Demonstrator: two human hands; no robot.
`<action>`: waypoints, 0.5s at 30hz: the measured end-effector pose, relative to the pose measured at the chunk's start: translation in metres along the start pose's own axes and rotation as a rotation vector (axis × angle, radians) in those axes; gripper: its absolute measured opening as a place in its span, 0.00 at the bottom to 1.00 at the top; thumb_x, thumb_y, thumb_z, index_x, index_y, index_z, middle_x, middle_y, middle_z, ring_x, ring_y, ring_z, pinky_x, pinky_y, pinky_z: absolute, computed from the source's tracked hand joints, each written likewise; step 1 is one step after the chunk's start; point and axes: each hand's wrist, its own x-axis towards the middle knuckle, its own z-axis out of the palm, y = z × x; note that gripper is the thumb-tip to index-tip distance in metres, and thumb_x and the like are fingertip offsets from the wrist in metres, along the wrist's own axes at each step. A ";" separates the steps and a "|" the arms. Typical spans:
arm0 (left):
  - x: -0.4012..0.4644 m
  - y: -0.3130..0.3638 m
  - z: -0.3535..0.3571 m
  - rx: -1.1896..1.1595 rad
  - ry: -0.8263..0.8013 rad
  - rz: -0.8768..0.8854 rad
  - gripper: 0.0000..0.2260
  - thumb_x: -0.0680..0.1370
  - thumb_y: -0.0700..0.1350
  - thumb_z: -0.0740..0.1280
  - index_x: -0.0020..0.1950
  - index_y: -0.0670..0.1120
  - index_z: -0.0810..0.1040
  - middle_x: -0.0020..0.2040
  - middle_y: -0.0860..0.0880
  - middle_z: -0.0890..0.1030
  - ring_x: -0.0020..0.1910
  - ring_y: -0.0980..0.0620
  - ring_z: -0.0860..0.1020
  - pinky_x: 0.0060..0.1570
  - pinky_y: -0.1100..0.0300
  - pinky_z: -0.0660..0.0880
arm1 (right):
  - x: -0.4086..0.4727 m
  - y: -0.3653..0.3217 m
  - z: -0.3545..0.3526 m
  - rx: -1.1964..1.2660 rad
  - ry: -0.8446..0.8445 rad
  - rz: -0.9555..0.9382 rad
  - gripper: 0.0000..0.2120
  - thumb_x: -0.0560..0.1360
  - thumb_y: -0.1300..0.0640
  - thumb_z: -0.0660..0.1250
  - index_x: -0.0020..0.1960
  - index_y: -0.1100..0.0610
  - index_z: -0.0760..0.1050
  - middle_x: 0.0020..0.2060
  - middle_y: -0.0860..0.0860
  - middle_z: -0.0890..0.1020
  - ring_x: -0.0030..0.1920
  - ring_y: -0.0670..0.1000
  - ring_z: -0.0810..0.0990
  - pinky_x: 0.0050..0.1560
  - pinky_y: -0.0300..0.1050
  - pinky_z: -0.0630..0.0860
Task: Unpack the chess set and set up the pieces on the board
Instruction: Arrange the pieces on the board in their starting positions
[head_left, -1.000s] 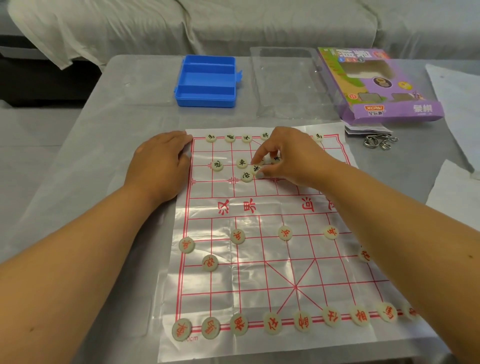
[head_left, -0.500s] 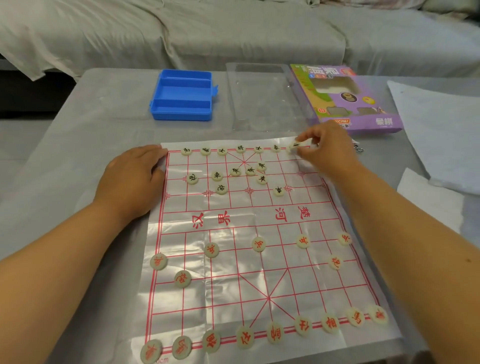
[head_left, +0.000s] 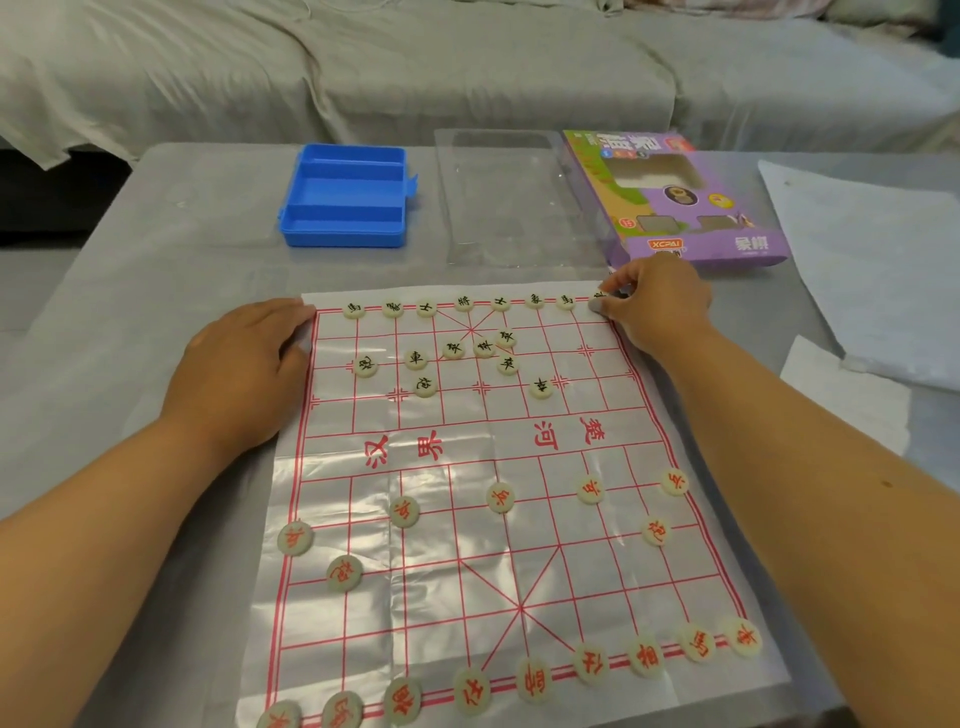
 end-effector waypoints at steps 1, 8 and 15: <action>0.000 0.001 0.000 0.001 0.001 0.000 0.19 0.82 0.50 0.55 0.73 0.49 0.67 0.72 0.48 0.69 0.71 0.46 0.66 0.70 0.47 0.62 | 0.000 0.000 -0.001 0.009 -0.002 0.003 0.14 0.69 0.45 0.73 0.51 0.50 0.82 0.50 0.51 0.82 0.55 0.54 0.77 0.55 0.52 0.72; -0.002 0.001 -0.003 0.002 0.004 -0.008 0.20 0.82 0.50 0.55 0.73 0.49 0.67 0.72 0.49 0.69 0.71 0.47 0.66 0.71 0.49 0.61 | -0.020 -0.026 -0.016 0.134 0.034 -0.104 0.15 0.68 0.46 0.74 0.51 0.52 0.81 0.40 0.49 0.77 0.47 0.51 0.77 0.52 0.50 0.71; -0.003 0.002 -0.003 -0.020 0.035 0.020 0.19 0.81 0.49 0.55 0.72 0.48 0.68 0.72 0.48 0.70 0.70 0.48 0.67 0.71 0.51 0.61 | -0.074 -0.114 -0.002 0.119 -0.293 -0.483 0.15 0.69 0.45 0.72 0.55 0.46 0.80 0.43 0.46 0.75 0.45 0.48 0.74 0.48 0.44 0.72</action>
